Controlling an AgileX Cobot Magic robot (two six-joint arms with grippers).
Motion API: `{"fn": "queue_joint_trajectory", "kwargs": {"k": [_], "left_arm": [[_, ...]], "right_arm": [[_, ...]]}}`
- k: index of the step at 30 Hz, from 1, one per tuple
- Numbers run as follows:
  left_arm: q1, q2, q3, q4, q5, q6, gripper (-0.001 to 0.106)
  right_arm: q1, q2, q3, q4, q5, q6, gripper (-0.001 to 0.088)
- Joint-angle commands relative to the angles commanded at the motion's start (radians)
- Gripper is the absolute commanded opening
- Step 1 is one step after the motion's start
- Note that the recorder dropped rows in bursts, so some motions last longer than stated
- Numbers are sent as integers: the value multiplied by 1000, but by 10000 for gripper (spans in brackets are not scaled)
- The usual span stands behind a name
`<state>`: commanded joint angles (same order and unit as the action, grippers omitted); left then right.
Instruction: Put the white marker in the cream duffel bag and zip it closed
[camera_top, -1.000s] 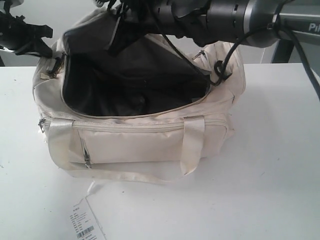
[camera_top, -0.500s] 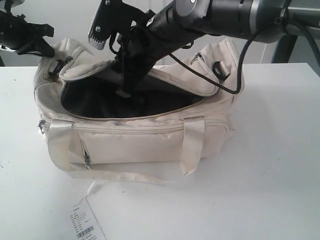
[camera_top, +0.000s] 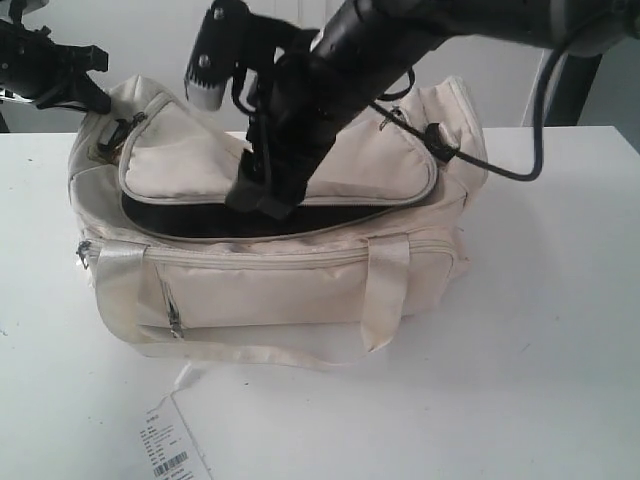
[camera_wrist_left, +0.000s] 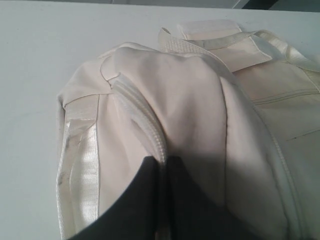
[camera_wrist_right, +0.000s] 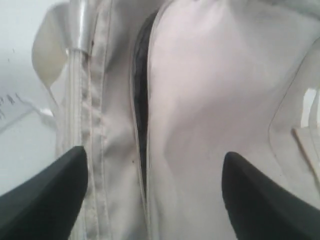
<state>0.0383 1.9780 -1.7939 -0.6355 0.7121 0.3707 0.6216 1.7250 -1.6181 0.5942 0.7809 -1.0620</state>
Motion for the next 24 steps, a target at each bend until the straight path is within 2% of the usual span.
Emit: {"fn": "queue_joint_trajectory", "kwargs": {"k": [2, 4, 6, 8, 11, 17, 24], "left_arm": [[0, 0, 0, 0, 10, 10, 3], [0, 0, 0, 0, 15, 10, 3], [0, 0, 0, 0, 17, 10, 3], [0, 0, 0, 0, 17, 10, 3], [0, 0, 0, 0, 17, 10, 3], [0, 0, 0, 0, 19, 10, 3], [0, 0, 0, -7, 21, 21, 3]], "right_arm": [[5, 1, -1, 130, -68, -31, 580], [19, 16, -1, 195, -98, -142, 443], [43, 40, -1, 200, -120, -221, 312], [67, 68, -3, 198, -185, -225, 213], [89, 118, -39, 194, -238, -247, 112], [114, 244, -192, 144, -182, -243, 89], [116, 347, -297, 101, -186, -244, 95]]}}
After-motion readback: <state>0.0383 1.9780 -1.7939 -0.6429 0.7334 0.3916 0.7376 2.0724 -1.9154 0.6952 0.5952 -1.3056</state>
